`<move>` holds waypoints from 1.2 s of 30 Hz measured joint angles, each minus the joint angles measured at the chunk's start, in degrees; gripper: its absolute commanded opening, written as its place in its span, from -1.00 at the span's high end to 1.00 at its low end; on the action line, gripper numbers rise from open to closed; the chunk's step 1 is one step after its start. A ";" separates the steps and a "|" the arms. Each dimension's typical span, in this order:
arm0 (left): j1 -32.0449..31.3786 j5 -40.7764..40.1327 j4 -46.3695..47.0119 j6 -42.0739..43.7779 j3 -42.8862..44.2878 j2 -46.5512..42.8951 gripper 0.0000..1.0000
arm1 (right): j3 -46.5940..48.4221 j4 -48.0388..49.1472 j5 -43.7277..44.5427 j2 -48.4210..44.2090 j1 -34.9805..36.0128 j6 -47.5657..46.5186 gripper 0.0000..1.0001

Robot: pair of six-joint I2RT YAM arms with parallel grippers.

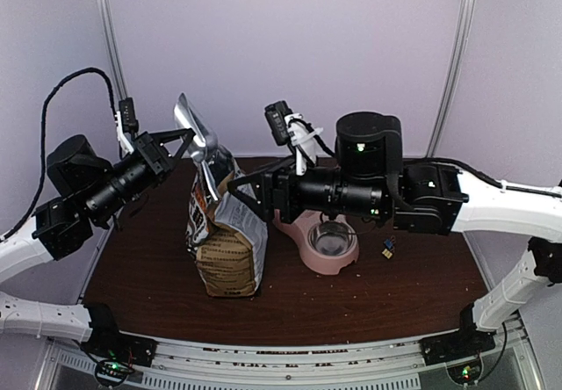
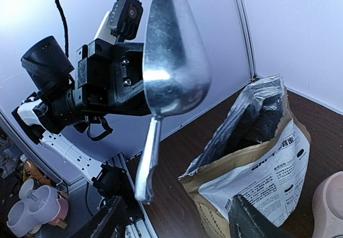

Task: Serve the pet food

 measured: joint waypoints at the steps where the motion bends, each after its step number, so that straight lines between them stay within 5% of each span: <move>1: -0.37 -0.13 0.57 -0.02 0.26 0.70 1.00 | 1.42 -0.46 -0.17 1.25 0.31 -0.26 -0.31; 7: -1.44 -0.22 2.27 -0.11 0.35 2.95 1.00 | 8.33 -4.39 -0.35 7.37 2.47 -2.27 -0.15; 24: -1.81 -2.56 4.92 -1.97 -0.79 3.15 1.00 | 15.72 -10.32 8.85 12.68 3.15 3.58 1.00; 26: -1.79 -2.69 4.96 -2.19 -0.85 3.15 1.00 | 16.48 -10.75 9.20 13.16 3.23 4.39 1.00; 27: -1.79 -2.73 4.98 -2.19 -0.90 3.08 0.93 | 16.61 -10.88 9.35 13.22 3.30 4.72 1.00; 31: -1.81 -2.56 4.72 -1.64 -1.29 2.82 0.10 | 16.52 -11.26 10.49 13.22 3.43 5.55 1.00; 36: -1.81 -2.38 -0.17 1.92 -0.87 0.28 -0.43 | 11.93 -11.30 11.61 10.34 1.22 6.40 1.00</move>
